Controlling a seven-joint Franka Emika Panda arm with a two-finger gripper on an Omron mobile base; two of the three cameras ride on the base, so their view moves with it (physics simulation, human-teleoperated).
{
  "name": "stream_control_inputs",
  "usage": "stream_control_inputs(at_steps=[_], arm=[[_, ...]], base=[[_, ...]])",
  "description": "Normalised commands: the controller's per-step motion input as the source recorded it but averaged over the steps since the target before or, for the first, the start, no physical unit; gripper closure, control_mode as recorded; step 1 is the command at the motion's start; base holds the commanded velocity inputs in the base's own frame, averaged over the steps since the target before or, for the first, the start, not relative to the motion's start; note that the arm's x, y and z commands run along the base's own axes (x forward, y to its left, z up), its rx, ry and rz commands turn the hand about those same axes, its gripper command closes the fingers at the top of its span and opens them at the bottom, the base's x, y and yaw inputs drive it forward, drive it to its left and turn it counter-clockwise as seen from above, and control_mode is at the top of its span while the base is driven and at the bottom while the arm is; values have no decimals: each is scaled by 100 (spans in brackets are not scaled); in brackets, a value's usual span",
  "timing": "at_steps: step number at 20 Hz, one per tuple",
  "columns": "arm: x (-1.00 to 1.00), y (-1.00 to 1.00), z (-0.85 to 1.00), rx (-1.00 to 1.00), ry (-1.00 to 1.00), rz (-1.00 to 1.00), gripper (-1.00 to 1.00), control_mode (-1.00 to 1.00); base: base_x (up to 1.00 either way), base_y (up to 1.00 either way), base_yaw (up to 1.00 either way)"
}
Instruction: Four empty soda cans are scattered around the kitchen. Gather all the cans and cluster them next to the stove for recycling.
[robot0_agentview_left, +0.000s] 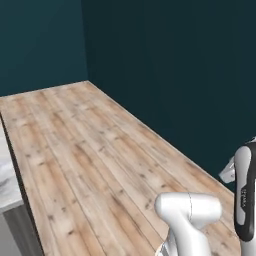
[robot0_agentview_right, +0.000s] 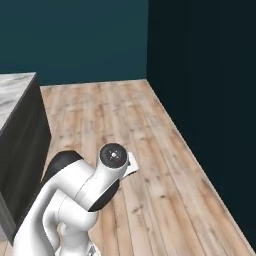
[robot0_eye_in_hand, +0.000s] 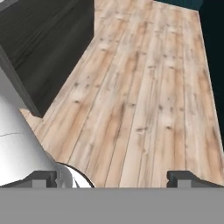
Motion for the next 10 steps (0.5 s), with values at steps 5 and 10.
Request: stream_control_inputs(at_steps=[5, 10], arm=[[0, 0, 0, 0, 0, 0, -100, 100], [0, 0, 0, 0, 0, 0, -100, 100]], base=[[61, -64, 9], [86, -28, 2]])
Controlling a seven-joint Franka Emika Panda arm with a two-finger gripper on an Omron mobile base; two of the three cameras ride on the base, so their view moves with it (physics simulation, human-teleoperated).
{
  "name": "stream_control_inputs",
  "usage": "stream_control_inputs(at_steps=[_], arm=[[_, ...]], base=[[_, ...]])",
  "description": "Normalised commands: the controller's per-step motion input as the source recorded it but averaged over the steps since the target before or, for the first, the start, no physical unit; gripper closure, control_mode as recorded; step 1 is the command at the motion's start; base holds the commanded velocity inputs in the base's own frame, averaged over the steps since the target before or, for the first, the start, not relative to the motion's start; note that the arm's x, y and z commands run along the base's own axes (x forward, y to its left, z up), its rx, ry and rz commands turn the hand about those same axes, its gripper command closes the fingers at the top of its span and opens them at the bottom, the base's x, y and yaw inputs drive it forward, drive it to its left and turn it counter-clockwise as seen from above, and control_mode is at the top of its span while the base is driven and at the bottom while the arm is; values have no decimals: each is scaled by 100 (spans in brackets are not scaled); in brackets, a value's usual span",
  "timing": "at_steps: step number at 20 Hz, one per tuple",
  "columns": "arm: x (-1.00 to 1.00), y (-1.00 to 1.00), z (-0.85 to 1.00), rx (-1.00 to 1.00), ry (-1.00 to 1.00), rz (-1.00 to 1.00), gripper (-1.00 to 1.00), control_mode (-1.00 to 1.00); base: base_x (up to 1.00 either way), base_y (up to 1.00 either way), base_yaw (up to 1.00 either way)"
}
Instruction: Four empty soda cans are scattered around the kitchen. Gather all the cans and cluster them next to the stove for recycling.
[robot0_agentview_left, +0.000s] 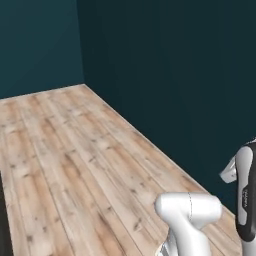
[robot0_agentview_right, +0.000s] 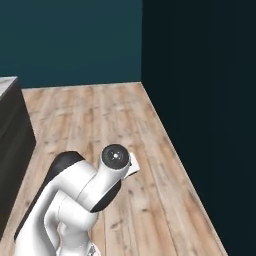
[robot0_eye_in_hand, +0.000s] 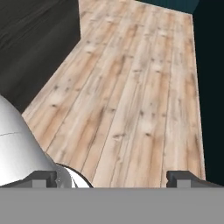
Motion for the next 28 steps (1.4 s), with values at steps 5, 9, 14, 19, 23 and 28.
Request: stream_control_inputs(at_steps=[5, 9, 14, 19, 23, 28], arm=[[0, 0, 0, 0, 0, 0, -100, 100], [0, 0, 0, 0, 0, 0, -100, 100], [0, 0, 0, 0, 0, 0, -100, 100], [0, 0, 0, 0, 0, 0, -100, 100], [0, 0, 0, 0, 0, 0, -100, 100], [0, 0, 0, 0, 0, 0, -100, 100]], base=[[100, 8, -4], [100, 19, -3], [100, 22, -2], [100, 36, -1], [100, 43, 0], [100, 42, 0]])
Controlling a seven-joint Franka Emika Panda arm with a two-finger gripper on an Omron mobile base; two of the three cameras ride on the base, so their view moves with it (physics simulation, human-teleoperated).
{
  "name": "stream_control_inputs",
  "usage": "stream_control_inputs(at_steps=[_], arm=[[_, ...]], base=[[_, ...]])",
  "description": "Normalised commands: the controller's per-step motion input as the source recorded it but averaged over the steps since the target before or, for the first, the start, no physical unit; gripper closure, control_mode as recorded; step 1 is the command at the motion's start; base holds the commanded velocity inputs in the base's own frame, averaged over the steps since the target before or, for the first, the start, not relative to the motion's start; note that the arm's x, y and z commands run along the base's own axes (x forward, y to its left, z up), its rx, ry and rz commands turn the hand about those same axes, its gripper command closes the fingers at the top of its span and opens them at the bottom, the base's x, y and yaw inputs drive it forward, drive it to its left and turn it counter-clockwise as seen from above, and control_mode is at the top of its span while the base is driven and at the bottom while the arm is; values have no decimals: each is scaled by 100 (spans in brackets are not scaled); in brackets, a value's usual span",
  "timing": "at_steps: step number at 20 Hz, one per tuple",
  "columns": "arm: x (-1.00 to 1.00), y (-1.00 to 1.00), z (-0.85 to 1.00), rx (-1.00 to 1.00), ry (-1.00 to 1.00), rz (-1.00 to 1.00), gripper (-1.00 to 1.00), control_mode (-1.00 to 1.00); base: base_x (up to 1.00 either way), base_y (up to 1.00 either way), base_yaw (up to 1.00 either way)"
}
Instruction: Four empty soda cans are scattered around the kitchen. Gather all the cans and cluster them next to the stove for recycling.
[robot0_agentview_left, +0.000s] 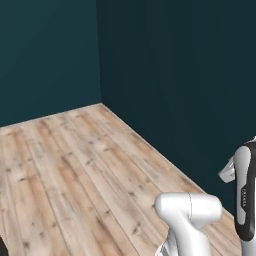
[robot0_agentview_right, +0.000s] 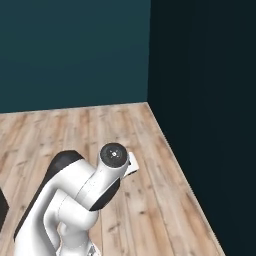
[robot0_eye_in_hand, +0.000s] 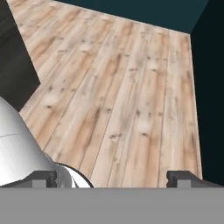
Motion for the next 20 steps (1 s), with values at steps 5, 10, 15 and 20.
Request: stream_control_inputs(at_steps=[5, 10, 15, 20], arm=[[0, 0, 0, 0, 0, 0, -100, 100], [0, 0, 0, 0, 0, 0, -100, 100], [0, 0, 0, 0, 0, 0, -100, 100], [0, 0, 0, 0, 0, 0, -100, 100]], base=[[100, 43, 0], [100, 49, 0], [100, 51, 0], [100, 49, 0]])
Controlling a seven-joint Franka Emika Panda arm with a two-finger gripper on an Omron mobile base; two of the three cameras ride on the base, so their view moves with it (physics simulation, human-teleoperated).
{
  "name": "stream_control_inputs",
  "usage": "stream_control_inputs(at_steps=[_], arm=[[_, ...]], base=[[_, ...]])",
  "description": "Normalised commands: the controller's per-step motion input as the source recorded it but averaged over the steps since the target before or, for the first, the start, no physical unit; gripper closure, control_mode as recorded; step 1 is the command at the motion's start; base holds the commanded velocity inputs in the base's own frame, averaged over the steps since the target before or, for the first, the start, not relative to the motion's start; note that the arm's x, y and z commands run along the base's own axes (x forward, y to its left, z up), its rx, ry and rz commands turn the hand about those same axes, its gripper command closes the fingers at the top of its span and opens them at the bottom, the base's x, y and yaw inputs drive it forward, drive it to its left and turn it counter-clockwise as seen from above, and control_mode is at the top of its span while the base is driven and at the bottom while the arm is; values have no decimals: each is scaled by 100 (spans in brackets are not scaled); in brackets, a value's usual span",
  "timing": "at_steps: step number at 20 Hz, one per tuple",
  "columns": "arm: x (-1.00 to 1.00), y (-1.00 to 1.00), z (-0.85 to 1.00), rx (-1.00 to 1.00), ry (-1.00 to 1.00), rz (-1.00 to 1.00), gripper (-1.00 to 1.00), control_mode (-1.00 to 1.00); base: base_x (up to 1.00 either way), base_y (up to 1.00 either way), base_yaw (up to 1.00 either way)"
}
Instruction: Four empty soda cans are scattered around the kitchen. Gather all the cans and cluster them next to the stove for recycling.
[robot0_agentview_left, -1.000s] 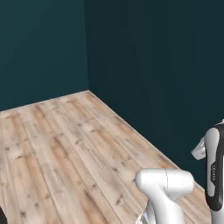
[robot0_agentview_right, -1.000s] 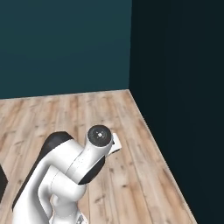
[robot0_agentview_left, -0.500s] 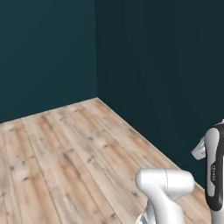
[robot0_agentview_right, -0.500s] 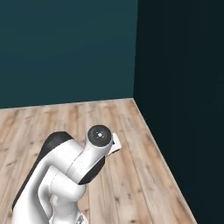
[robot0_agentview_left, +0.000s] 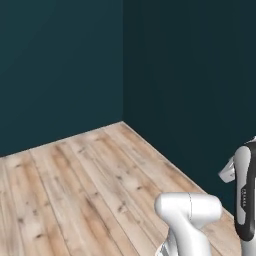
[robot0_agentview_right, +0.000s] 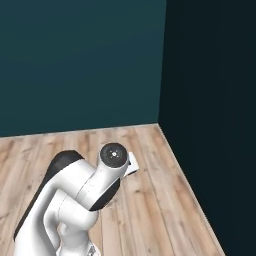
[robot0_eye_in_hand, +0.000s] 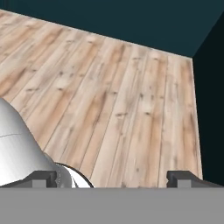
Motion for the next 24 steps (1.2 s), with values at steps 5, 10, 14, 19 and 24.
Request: stream_control_inputs(at_steps=[5, 10, 14, 19, 24], arm=[[0, 0, 0, 0, 0, 0, -100, 100], [0, 0, 0, 0, 0, 0, -100, 100], [0, 0, 0, 0, 0, 0, -100, 100], [0, 0, 0, 0, 0, 0, -100, 100], [0, 0, 0, 0, 0, 0, -100, 100]], base=[[100, 48, 1], [100, 47, 2], [100, 29, 9], [32, 0, 43], [6, 0, 50]])
